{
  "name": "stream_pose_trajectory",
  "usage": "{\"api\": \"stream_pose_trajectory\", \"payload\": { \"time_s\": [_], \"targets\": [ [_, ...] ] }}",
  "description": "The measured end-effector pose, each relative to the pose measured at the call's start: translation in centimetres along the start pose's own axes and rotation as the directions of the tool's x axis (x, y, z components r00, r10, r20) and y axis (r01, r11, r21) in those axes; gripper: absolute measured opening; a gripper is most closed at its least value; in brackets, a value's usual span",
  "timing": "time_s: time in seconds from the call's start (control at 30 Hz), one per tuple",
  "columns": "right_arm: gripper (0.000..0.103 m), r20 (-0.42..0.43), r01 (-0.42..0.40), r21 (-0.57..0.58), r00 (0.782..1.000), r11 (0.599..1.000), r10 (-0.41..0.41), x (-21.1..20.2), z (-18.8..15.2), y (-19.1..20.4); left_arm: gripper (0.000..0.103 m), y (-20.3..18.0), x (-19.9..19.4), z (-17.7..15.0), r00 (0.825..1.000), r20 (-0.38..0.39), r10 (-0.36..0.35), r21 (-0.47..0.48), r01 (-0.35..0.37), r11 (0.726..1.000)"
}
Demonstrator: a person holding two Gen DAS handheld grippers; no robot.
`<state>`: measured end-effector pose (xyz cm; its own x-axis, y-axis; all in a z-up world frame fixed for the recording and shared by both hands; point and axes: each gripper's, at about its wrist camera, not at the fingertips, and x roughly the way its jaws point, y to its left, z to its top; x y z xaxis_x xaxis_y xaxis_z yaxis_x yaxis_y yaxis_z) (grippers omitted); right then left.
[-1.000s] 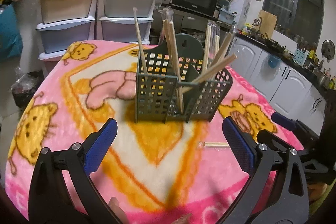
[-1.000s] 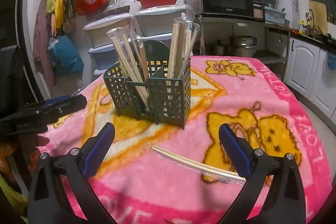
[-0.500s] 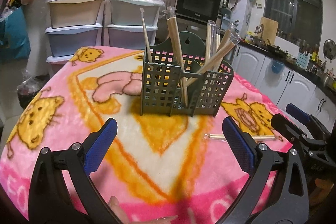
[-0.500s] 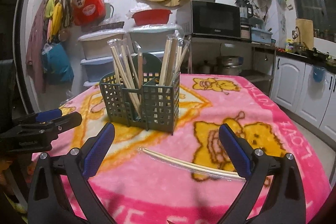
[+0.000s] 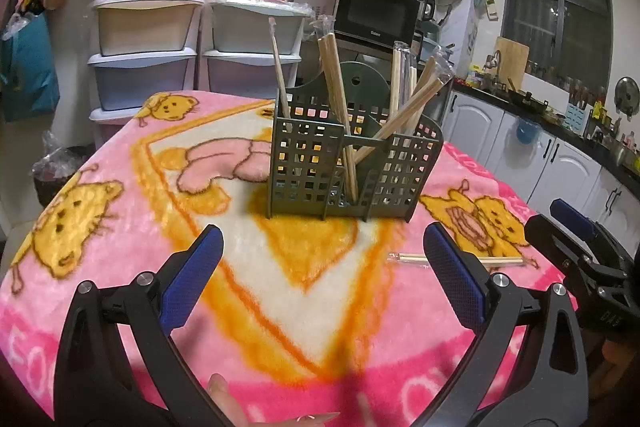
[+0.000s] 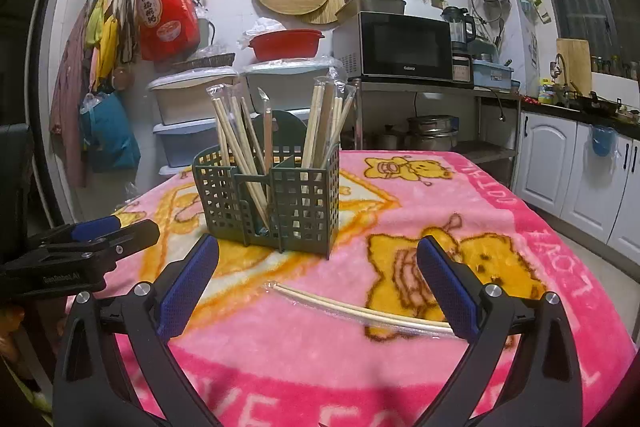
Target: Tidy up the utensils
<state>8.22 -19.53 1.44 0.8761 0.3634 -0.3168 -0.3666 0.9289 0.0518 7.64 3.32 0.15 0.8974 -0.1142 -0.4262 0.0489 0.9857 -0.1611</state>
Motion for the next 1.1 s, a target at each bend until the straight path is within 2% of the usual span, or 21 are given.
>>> {"api": "stream_pose_trajectory", "payload": {
  "time_s": [1.1],
  "targets": [
    [0.096,-0.001,-0.001,0.000,1.000,1.000,0.001,-0.12,-0.15,0.09,0.092,0.21,-0.39,0.12,1.000,0.009,0.001,-0.008,-0.001,1.000]
  ]
}}
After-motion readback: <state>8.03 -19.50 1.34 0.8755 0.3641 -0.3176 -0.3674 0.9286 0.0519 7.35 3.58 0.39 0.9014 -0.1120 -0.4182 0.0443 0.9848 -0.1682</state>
